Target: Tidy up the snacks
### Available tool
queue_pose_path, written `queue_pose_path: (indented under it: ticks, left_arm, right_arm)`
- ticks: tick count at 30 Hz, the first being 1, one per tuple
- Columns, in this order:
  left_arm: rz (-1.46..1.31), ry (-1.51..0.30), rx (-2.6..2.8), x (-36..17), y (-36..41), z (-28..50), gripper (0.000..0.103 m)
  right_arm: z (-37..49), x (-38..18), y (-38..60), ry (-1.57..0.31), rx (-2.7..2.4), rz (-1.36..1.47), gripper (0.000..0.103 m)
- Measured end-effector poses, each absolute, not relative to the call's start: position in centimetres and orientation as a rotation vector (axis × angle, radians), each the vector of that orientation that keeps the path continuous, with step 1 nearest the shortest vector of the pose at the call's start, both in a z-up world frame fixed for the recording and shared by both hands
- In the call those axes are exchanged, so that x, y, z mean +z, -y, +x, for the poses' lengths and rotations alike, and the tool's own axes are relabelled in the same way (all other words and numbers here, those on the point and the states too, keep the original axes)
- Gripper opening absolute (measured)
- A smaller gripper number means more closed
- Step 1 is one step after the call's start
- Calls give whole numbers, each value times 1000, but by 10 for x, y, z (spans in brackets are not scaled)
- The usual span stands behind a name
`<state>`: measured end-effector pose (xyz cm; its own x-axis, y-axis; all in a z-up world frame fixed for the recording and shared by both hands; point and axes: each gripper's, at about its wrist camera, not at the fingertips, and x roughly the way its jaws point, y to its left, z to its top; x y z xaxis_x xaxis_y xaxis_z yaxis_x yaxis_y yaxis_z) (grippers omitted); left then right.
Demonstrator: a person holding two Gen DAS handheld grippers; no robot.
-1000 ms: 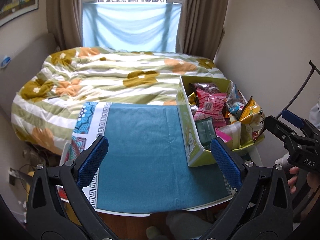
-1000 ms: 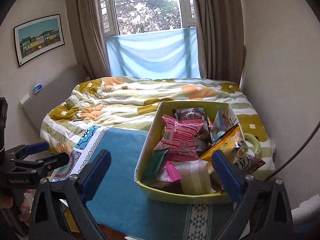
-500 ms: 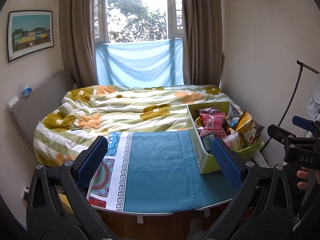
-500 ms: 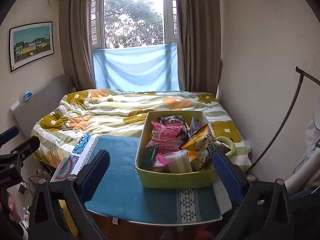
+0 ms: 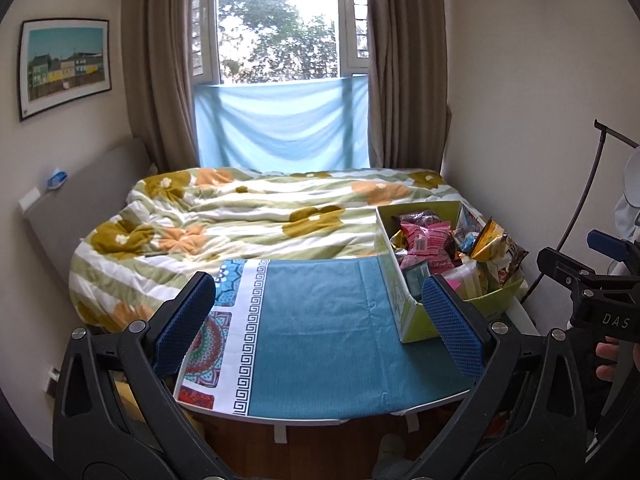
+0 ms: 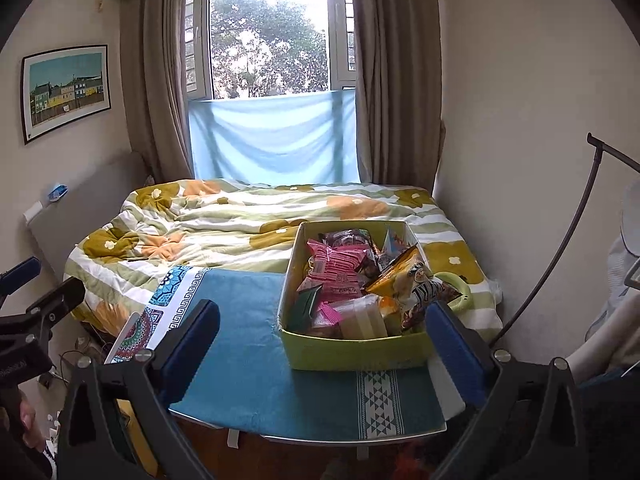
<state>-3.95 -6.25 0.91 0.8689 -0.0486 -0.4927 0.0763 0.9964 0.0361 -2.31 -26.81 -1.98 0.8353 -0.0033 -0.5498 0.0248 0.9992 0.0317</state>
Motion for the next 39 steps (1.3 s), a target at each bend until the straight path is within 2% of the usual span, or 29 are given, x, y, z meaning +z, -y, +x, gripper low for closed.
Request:
queue_pose_path:
  ticks: [39]
  left_arm:
    - [32,-521,-76,11,67,-36,103]
  right_arm:
    - [-20,-22,275,-601,-20,26,102]
